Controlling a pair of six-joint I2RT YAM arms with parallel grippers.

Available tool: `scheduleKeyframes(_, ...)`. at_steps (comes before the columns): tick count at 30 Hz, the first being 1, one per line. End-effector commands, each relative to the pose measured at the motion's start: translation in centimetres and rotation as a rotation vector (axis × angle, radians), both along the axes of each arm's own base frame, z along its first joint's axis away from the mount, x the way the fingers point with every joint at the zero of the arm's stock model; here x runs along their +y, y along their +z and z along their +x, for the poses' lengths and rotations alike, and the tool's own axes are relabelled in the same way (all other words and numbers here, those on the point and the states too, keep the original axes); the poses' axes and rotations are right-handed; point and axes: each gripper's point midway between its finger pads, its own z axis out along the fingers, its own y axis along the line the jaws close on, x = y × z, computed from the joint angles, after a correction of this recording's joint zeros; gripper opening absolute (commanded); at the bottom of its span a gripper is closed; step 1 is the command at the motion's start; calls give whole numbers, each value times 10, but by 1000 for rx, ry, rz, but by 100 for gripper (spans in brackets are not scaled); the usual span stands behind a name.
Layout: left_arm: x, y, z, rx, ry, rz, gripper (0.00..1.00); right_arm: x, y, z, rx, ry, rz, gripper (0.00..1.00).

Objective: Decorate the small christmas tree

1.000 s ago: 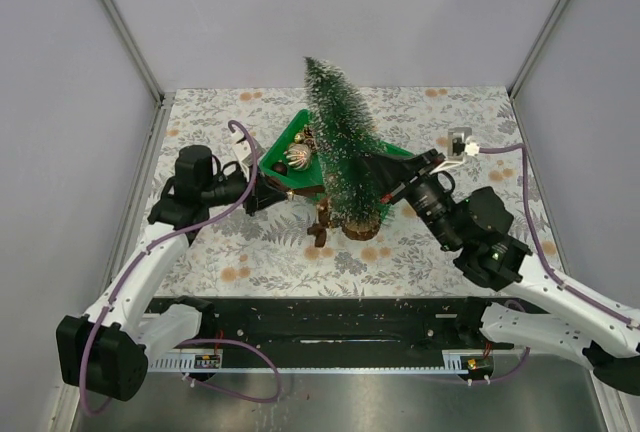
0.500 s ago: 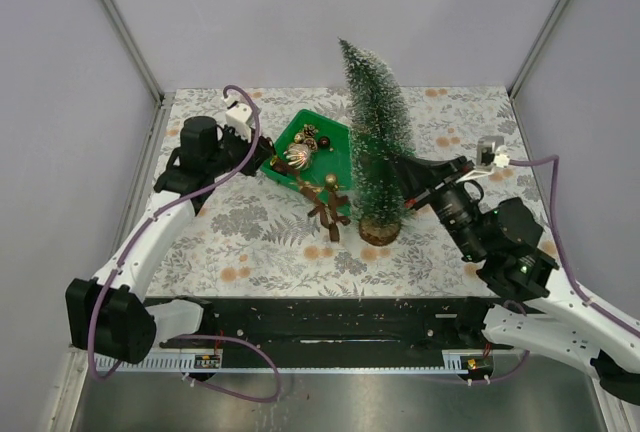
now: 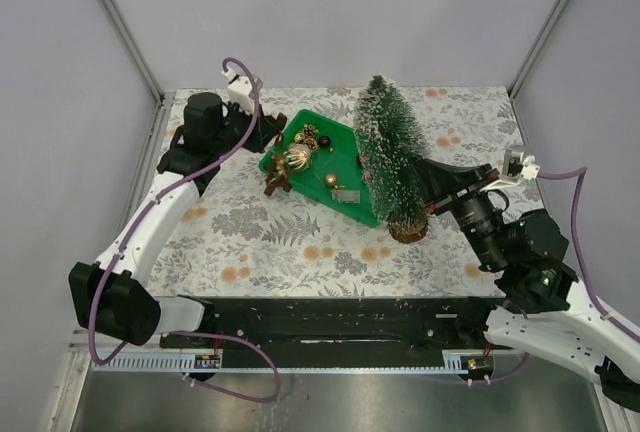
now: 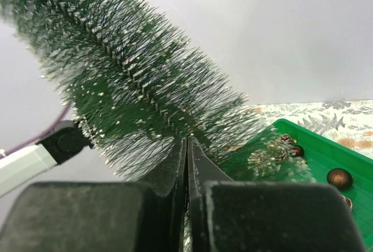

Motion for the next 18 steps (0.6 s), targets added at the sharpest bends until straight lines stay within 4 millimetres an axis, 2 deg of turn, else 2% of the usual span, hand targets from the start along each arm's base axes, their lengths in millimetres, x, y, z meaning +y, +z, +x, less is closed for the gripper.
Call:
scheduleKeyframes(1, -24, 83, 6, -168, -54, -116, 0, 2, 3, 2, -1, 1, 31, 0)
scheduleKeyframes(7, -19, 102, 23, -222, -10, -83, 0, 8, -1, 0, 7, 28, 42, 0)
scheduleKeyframes(12, -21, 101, 34, -236, -8, -70, 0, 7, -3, -3, 7, 46, 63, 0)
scheduleKeyframes(15, -24, 99, 46, -239, 7, -61, 0, 14, -9, -4, 23, 74, 61, 0)
scheduleKeyframes(18, -26, 106, 56, -255, 10, -65, 0, 20, -15, -6, 35, 102, 65, 0)
